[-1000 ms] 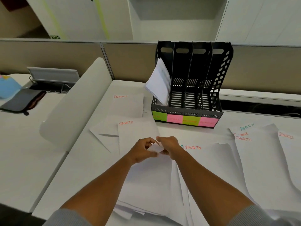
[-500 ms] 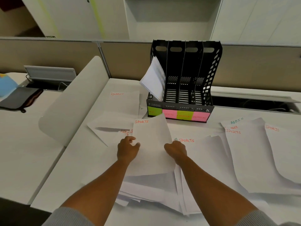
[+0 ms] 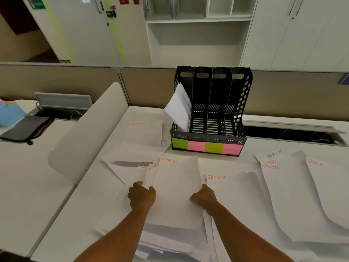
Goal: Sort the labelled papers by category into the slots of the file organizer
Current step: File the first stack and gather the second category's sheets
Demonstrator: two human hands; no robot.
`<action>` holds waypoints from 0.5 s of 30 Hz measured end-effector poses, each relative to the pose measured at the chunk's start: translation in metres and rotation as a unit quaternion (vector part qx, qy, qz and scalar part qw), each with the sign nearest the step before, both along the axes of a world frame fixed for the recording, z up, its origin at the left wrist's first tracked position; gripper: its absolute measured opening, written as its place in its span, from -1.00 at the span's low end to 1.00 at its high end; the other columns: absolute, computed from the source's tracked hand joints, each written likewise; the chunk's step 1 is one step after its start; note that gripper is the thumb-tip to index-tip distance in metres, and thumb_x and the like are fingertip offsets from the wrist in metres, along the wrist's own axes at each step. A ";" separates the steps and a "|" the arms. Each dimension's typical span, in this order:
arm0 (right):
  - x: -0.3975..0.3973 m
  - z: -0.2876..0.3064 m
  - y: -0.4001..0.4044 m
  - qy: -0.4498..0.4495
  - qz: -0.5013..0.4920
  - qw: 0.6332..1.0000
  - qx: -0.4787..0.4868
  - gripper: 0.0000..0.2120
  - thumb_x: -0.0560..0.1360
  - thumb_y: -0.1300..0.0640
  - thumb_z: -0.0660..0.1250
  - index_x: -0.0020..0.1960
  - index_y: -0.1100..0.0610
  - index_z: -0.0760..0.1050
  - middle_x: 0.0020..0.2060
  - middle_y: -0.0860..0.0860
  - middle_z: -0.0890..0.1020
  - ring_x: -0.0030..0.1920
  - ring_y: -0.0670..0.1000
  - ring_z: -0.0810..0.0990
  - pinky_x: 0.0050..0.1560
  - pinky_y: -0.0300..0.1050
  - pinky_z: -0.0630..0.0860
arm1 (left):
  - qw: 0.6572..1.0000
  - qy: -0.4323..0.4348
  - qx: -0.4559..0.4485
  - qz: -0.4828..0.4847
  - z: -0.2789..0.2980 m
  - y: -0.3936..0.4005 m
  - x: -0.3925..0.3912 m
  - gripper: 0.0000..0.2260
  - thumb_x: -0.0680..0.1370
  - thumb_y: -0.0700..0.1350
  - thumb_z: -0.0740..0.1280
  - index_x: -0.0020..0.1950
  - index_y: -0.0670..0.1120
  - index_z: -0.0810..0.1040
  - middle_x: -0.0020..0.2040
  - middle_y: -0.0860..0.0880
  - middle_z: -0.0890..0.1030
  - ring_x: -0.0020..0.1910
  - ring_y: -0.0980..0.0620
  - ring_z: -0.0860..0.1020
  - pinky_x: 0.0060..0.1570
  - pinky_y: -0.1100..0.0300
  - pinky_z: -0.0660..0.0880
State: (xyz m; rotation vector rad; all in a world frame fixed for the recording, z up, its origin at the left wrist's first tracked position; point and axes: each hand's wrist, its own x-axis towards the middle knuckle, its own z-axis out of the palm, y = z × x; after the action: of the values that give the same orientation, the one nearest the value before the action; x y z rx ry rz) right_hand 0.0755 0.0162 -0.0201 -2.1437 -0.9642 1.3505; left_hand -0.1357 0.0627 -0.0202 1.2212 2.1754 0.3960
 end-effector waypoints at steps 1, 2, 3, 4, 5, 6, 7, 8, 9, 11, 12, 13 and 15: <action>0.000 -0.001 0.000 -0.002 0.000 1.000 0.004 -0.60 0.37 0.21 0.38 0.18 0.19 0.41 0.08 0.09 0.55 0.06 0.11 0.55 0.10 0.06 0.58 | 1.000 -0.003 0.008 0.003 0.001 0.000 0.000 -0.57 0.54 0.00 0.34 0.35 -0.11 0.38 0.31 -0.19 0.42 0.29 -0.18 0.42 0.21 -0.06 0.45; 0.000 -0.001 0.001 -0.012 0.000 1.000 0.007 -0.62 0.37 0.21 0.37 0.17 0.18 0.44 0.07 0.09 0.57 0.04 0.11 0.56 0.10 0.04 0.58 | 1.000 -0.008 0.016 0.005 0.002 0.000 0.000 -0.61 0.55 -0.01 0.33 0.34 -0.11 0.40 0.30 -0.19 0.42 0.27 -0.18 0.44 0.20 -0.05 0.46; 0.001 -0.001 0.002 -0.025 -0.001 1.000 0.009 -0.64 0.37 0.21 0.36 0.16 0.18 0.46 0.05 0.08 0.58 0.03 0.10 0.57 0.09 0.01 0.58 | 1.000 -0.014 0.023 0.004 0.001 0.001 -0.001 -0.65 0.57 -0.03 0.31 0.32 -0.10 0.43 0.29 -0.19 0.44 0.25 -0.18 0.46 0.20 -0.05 0.47; 0.001 -0.001 0.002 -0.037 -0.001 0.999 0.012 -0.65 0.38 0.21 0.35 0.16 0.17 0.48 0.04 0.07 0.59 0.01 0.10 0.58 0.07 -0.01 0.59 | 0.999 -0.019 0.028 0.002 0.000 0.001 -0.002 -0.69 0.58 -0.05 0.28 0.30 -0.11 0.46 0.27 -0.19 0.46 0.22 -0.18 0.49 0.19 -0.05 0.50; 0.001 0.000 0.003 -0.045 -0.003 0.999 0.015 -0.66 0.38 0.22 0.34 0.15 0.17 0.49 0.03 0.07 0.59 0.00 0.09 0.58 0.05 -0.03 0.59 | 0.999 -0.023 0.033 -0.002 0.000 0.002 -0.003 -0.72 0.60 -0.07 0.25 0.27 -0.12 0.50 0.24 -0.19 0.49 0.17 -0.17 0.52 0.19 -0.05 0.51; 0.001 0.000 0.004 -0.048 -0.005 0.999 0.018 -0.67 0.38 0.22 0.34 0.15 0.16 0.49 0.02 0.06 0.60 -0.01 0.09 0.58 0.03 -0.05 0.59 | 0.999 -0.026 0.039 -0.006 -0.001 0.002 -0.004 -0.75 0.61 -0.08 0.22 0.23 -0.13 0.54 0.20 -0.18 0.53 0.12 -0.17 0.55 0.17 -0.05 0.53; 0.001 0.001 0.005 -0.049 -0.008 0.999 0.020 -0.67 0.38 0.23 0.33 0.14 0.15 0.50 0.01 0.05 0.60 -0.02 0.09 0.58 0.02 -0.05 0.59 | 0.998 -0.030 0.046 -0.010 -0.002 0.003 -0.005 -0.76 0.61 -0.09 0.21 0.17 -0.15 0.57 0.13 -0.17 0.58 0.06 -0.15 0.58 0.14 -0.04 0.54; 0.002 0.002 0.005 -0.048 -0.010 0.999 0.019 -0.69 0.38 0.23 0.33 0.13 0.14 0.51 -0.02 0.04 0.59 -0.04 0.09 0.58 0.01 -0.05 0.59 | 0.998 -0.036 0.051 -0.013 -0.002 0.003 -0.005 -0.77 0.62 -0.09 0.20 0.11 -0.17 0.59 0.06 -0.17 0.62 -0.01 -0.13 0.59 0.10 -0.02 0.55; 0.002 0.003 0.006 -0.047 -0.013 0.999 0.019 -0.70 0.38 0.23 0.32 0.11 0.14 0.52 -0.05 0.04 0.59 -0.05 0.09 0.58 -0.01 -0.05 0.59 | 0.997 -0.044 0.053 -0.015 -0.003 0.003 -0.005 -0.77 0.62 -0.09 0.20 0.05 -0.18 0.59 -0.01 -0.16 0.64 -0.07 -0.11 0.59 0.05 0.02 0.56; 0.003 0.004 0.006 -0.047 -0.023 0.998 0.022 -0.72 0.37 0.24 0.30 0.08 0.12 0.54 -0.07 0.02 0.60 -0.09 0.08 0.57 -0.10 -0.09 0.57 | 0.997 -0.055 0.051 -0.018 -0.004 0.003 -0.004 -0.76 0.61 -0.06 0.20 -0.02 -0.18 0.59 -0.09 -0.15 0.65 -0.12 -0.11 0.59 -0.05 0.06 0.53; 0.004 0.004 0.005 -0.046 -0.028 0.998 0.025 -0.72 0.37 0.24 0.30 0.07 0.11 0.54 -0.09 0.01 0.59 -0.11 0.06 0.56 -0.17 -0.13 0.54 | 0.997 -0.057 0.051 -0.019 -0.004 0.003 -0.004 -0.76 0.61 -0.05 0.21 -0.06 -0.18 0.59 -0.12 -0.15 0.65 -0.14 -0.11 0.59 -0.08 0.07 0.52; 0.004 0.004 0.005 -0.043 -0.033 0.998 0.028 -0.71 0.37 0.24 0.30 0.08 0.10 0.54 -0.11 -0.01 0.58 -0.13 0.05 0.54 -0.23 -0.18 0.49 | 0.997 -0.058 0.051 -0.019 -0.004 0.003 -0.005 -0.76 0.60 -0.04 0.22 -0.09 -0.17 0.58 -0.13 -0.15 0.65 -0.16 -0.10 0.59 -0.08 0.07 0.53; 0.006 0.002 0.004 -0.028 -0.043 0.998 0.029 -0.70 0.39 0.22 0.32 0.11 0.11 0.52 -0.12 -0.02 0.55 -0.12 0.04 0.53 -0.35 -0.23 0.42 | 0.997 -0.057 0.050 -0.015 -0.004 0.003 -0.004 -0.77 0.60 -0.04 0.23 -0.04 -0.15 0.60 -0.05 -0.16 0.67 -0.13 -0.10 0.59 -0.02 0.05 0.53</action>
State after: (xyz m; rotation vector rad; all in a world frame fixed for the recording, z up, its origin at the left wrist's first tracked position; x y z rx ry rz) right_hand 0.0812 0.0199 -0.0181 -2.1635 -0.9107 1.2124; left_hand -0.1398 0.0661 -0.0242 1.2522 2.0599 0.5539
